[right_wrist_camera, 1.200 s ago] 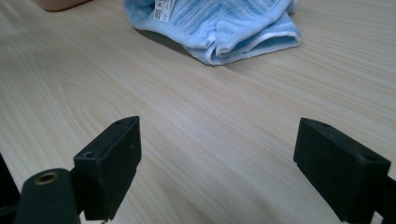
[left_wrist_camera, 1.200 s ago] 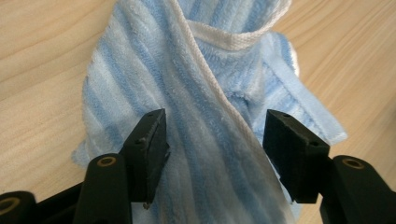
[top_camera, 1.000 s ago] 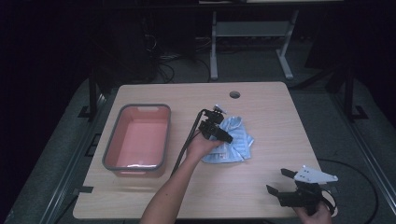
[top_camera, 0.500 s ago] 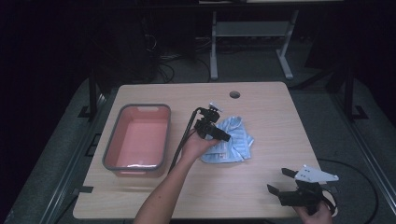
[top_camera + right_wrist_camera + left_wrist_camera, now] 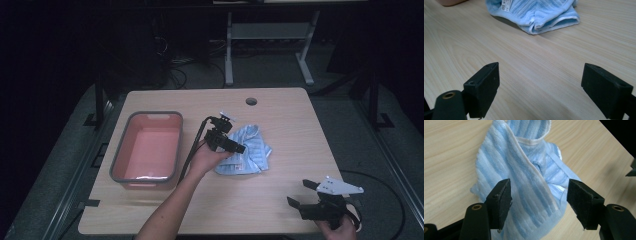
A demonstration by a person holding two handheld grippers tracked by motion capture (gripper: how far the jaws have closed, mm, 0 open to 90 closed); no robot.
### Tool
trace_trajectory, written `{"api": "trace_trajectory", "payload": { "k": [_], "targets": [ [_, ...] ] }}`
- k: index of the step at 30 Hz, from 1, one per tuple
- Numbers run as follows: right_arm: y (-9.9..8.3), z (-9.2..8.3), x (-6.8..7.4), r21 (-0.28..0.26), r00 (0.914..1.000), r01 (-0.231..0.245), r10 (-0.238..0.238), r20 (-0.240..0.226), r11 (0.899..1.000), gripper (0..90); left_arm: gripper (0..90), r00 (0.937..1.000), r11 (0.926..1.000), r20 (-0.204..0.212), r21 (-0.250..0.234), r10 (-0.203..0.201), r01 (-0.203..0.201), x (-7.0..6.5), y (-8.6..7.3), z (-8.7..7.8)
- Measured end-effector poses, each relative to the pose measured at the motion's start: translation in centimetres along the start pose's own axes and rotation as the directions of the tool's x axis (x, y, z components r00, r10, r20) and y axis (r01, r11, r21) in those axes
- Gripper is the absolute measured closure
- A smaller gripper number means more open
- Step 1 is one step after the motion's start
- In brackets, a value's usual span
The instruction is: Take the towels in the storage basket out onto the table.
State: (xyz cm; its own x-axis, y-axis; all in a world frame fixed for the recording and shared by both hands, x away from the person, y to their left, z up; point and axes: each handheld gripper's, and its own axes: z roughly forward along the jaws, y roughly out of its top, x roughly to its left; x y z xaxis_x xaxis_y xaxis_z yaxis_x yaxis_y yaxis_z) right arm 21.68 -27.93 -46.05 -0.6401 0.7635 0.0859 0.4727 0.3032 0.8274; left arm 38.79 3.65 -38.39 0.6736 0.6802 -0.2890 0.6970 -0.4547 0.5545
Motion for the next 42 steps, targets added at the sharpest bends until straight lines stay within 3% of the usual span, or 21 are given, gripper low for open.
{"api": "trace_trajectory", "payload": {
  "k": [7, 26, 38, 42],
  "targets": [
    [0.0, 0.0, 0.0, 0.004, 1.0, -0.005, 0.005, 0.004, 1.0, 14.5, 34.6, 0.9999, 0.9999, 0.011, 0.004, 0.01, -0.01, -0.1, -1.0, -0.3],
    [-0.1, 0.2, -0.1, 0.016, 0.9999, -0.002, 0.002, 0.012, 1.0, 14.5, 33.5, 0.9989, 0.9993, 0.046, -0.037, -0.007, 0.009, 0.4, -4.2, -1.4],
    [-0.1, 0.3, -0.1, 0.023, 0.9999, -0.001, 0.001, 0.014, 1.0, 14.5, 33.0, 0.9981, 0.9989, 0.05, -0.032, 0.035, -0.034, -0.2, -6.0, -2.0],
    [-0.2, 0.3, -0.1, 0.026, 0.9999, -0.001, 0.001, 0.015, 1.0, 14.5, 33.0, 0.998, 0.9985, 0.056, -0.047, 0.03, -0.028, -0.4, -6.5, -2.0]
  ]
}}
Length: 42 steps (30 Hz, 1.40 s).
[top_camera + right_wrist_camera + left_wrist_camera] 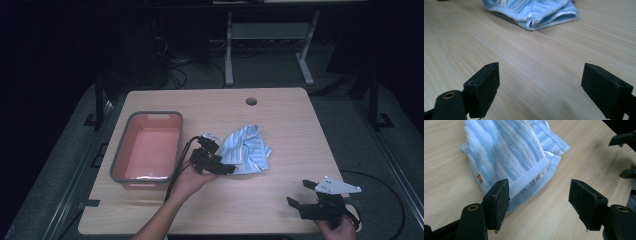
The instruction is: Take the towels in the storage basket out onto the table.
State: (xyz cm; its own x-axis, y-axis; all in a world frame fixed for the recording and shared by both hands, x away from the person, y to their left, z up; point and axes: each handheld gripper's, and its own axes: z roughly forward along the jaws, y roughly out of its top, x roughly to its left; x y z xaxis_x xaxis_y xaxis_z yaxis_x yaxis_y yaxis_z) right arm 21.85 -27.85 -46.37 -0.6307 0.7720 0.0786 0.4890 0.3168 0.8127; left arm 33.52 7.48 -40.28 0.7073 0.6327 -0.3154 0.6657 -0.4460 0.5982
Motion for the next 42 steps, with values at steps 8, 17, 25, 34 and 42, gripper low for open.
{"api": "trace_trajectory", "payload": {
  "k": [8, 17, 25, 34, 42],
  "targets": [
    [0.0, 0.1, 0.0, 0.002, 1.0, 0.003, -0.003, 0.002, 1.0, 14.5, 32.7, 0.9998, 0.9999, 0.016, 0.004, 0.01, -0.01, -0.1, -1.8, -0.3],
    [0.0, 0.1, 0.1, 0.006, 1.0, 0.005, -0.005, 0.006, 1.0, 14.5, 30.8, 0.9998, 0.9999, 0.02, -0.012, 0.002, -0.002, -0.3, -3.2, -0.7],
    [-0.2, 0.0, 0.0, 0.012, 0.9999, 0.008, -0.009, 0.009, 1.0, 14.4, 29.5, 0.9986, 0.9986, 0.006, 0.001, 0.053, -0.053, -1.0, -4.9, -0.1],
    [-0.3, 0.0, 0.1, 0.014, 0.9999, 0.004, -0.004, 0.012, 1.0, 14.5, 29.1, 0.997, 0.996, 0.004, -0.046, 0.077, -0.077, -2.1, -6.8, -0.7],
    [-0.3, 0.1, 0.4, 0.018, 0.9999, 0.013, -0.013, 0.007, 1.0, 14.4, 28.3, 0.9961, 0.9943, 0.058, -0.087, 0.066, -0.061, -3.0, -9.1, -1.2]
  ]
}}
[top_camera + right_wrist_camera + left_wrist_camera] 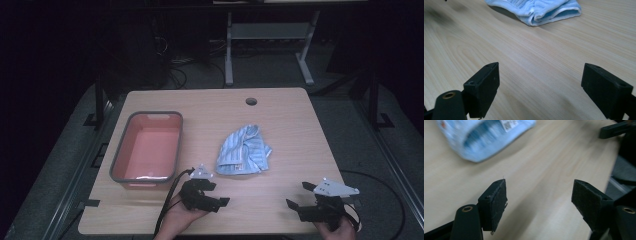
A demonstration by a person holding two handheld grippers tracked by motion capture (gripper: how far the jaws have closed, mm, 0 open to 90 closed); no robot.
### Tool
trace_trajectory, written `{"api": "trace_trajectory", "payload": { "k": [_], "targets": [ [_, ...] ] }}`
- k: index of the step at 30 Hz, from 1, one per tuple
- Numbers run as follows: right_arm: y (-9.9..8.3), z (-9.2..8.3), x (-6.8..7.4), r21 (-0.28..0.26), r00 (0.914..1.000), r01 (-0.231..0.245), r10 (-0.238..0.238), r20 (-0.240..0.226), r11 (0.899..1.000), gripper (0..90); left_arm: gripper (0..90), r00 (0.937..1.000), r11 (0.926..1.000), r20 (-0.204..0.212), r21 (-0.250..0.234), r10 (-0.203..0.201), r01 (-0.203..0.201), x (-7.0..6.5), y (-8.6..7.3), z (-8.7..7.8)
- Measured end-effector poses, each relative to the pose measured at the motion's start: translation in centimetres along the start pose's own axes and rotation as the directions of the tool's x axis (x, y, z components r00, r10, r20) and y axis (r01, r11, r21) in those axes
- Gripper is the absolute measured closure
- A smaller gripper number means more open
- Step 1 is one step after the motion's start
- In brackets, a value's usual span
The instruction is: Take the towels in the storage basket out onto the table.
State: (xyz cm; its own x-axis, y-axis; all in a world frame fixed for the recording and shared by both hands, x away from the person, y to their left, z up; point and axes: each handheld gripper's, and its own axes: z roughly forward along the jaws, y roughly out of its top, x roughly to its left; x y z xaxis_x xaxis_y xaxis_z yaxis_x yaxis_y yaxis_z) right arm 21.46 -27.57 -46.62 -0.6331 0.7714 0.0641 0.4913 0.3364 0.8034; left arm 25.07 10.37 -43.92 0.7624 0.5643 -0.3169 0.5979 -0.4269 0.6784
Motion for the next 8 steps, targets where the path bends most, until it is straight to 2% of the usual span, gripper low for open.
{"api": "trace_trajectory", "payload": {
  "k": [1, 5, 8],
  "targets": [
    [0.0, -0.02, 0.01, -0.002, 1.0, 0.005, -0.005, 0.0, 1.0, 14.5, 28.3, 1.0, 1.0, -0.009, -0.01, 0.001, -0.001, -0.18, -0.33, -0.04],
    [-0.02, -0.24, 0.32, -0.012, 0.9999, 0.012, -0.012, -0.01, 1.0, 14.4, 27.9, 0.9988, 0.9992, -0.034, 0.019, 0.035, -0.034, -0.41, -0.83, -0.02],
    [-0.14, -0.36, 0.43, -0.019, 0.9997, 0.014, -0.014, -0.019, 1.0, 14.4, 27.9, 0.9992, 0.9994, -0.024, 0.014, 0.033, -0.033, -0.21, -1.17, 0.0]
  ]
}}
